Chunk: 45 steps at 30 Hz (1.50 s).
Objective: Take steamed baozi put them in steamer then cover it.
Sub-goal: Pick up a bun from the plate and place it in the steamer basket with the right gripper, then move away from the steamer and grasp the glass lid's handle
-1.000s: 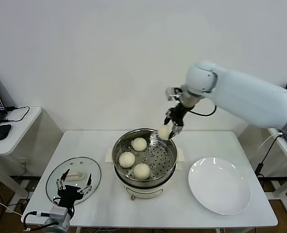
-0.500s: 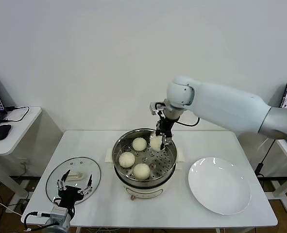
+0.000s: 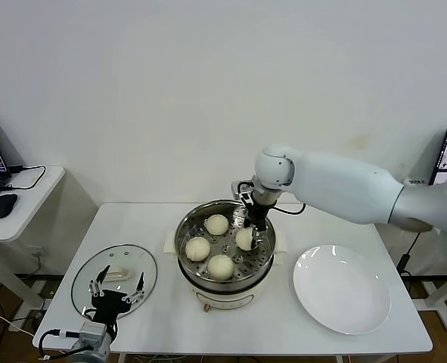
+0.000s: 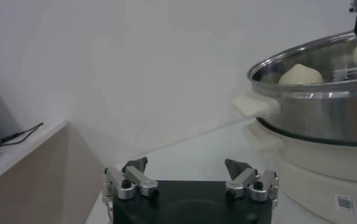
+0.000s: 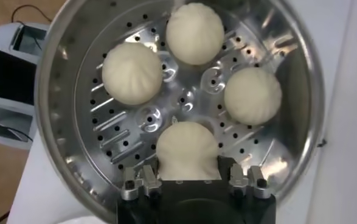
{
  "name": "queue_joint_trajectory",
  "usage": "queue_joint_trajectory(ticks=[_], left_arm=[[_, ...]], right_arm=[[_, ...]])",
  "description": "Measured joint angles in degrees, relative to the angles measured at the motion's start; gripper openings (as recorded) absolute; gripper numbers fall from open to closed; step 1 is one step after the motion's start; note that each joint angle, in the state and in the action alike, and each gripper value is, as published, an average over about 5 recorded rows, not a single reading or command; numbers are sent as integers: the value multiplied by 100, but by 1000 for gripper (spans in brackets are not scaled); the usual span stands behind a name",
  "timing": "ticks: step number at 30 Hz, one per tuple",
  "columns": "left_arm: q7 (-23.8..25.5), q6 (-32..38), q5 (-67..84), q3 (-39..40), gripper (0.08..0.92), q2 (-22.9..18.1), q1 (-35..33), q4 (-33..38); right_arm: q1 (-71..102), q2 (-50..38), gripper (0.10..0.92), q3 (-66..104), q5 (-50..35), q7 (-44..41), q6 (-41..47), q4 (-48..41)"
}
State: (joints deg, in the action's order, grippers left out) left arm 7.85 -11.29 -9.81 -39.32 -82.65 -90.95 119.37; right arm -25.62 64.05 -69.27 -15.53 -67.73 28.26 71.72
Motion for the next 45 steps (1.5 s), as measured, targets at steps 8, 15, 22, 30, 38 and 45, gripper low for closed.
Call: queue_joint_trajectory(ticks=[8,15,22,30,38,45], left_arm=[[-11,0,0,-2,823,-8,-4,-9],[-58,-7,-2,-1,823,-44,-56,40],[-119,75,59,-7,823,-115,-86,32],[-268,346,289,52,823,-117,-116,-28],[-407,765,482,165,823,-79,-124,-100],[-562,1092,654,185,823,-89,-76,-155]], right_arm=[[107,-53,785,110,98,93,90,39],[46,-310,822,381,88,33,189,252],[90,-938,823,1073,-26,88,191,698],[971,-2054,823,2747,-509,841,22,1530],[3359,-2893,823,5197,-1029,2679,-507,2494],[5915,-2567,823,7686,-1172,4042,-978,3102]])
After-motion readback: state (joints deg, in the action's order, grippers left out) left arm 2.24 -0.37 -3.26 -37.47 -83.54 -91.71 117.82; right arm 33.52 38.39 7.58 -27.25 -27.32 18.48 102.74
